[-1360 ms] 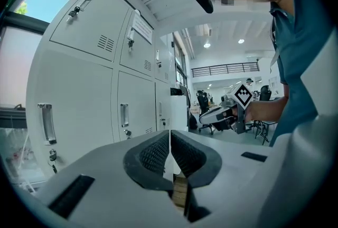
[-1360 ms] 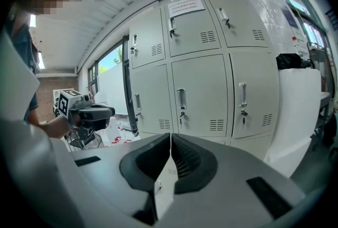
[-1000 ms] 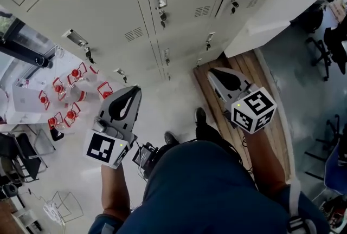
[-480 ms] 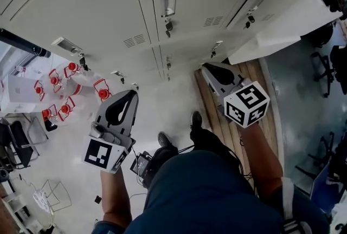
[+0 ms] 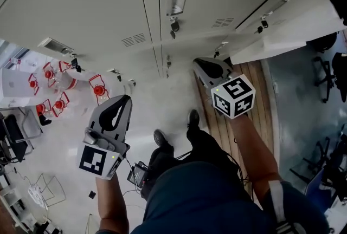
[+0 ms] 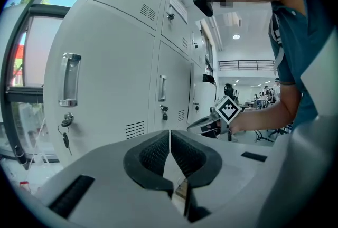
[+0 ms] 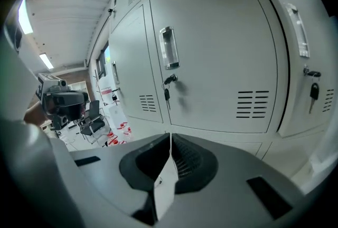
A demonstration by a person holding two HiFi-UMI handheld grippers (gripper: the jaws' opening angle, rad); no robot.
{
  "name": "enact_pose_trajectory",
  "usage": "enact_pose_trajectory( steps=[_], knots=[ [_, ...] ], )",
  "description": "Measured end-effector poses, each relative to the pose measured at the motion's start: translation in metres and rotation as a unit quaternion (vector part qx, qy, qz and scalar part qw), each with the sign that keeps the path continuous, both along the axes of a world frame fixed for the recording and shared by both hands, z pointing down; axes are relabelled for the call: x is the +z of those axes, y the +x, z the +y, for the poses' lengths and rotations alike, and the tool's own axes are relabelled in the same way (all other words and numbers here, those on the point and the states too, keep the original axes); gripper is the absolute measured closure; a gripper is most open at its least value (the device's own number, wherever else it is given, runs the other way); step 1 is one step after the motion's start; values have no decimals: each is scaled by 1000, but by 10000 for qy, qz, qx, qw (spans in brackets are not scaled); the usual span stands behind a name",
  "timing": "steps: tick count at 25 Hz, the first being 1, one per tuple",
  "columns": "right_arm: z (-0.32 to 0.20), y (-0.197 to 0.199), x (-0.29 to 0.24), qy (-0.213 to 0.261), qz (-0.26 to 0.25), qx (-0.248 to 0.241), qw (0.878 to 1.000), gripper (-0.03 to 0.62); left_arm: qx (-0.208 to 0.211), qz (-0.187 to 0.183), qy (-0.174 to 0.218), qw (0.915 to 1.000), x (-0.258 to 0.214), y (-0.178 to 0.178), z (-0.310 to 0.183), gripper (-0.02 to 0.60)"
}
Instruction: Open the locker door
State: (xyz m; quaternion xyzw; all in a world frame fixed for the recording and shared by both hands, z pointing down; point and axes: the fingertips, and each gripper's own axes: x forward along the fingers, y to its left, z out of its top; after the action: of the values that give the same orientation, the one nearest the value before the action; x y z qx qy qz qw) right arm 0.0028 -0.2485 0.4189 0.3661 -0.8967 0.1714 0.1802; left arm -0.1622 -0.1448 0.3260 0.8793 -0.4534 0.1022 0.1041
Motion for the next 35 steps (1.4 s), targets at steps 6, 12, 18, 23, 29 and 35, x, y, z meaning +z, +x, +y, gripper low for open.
enact_pose_trajectory(
  steps=[6, 12, 18, 23, 29, 35],
  knots=[
    [-14, -7, 37, -172, 52, -92, 9998, 557, -70, -44, -123, 9999, 23, -1, -8, 555],
    [-23, -10, 65, -307, 106, -171, 9993, 557, -133, -11, -224, 9997, 40, 2, -13, 555],
    [-31, -16, 97, -439, 155, -246, 9986, 557, -198, -21, -318, 9993, 58, 2, -14, 555],
    [-40, -27, 126, -500, 252, -344, 9978, 556, -293, 10, -438, 9986, 75, -2, -9, 555],
    [-52, -39, 160, -592, 339, -403, 9969, 556, -393, 17, -606, 9974, 97, -8, -4, 555],
    [-61, -48, 193, -698, 478, -462, 9953, 556, -443, 44, -558, 9975, 111, -12, -8, 555]
  ],
)
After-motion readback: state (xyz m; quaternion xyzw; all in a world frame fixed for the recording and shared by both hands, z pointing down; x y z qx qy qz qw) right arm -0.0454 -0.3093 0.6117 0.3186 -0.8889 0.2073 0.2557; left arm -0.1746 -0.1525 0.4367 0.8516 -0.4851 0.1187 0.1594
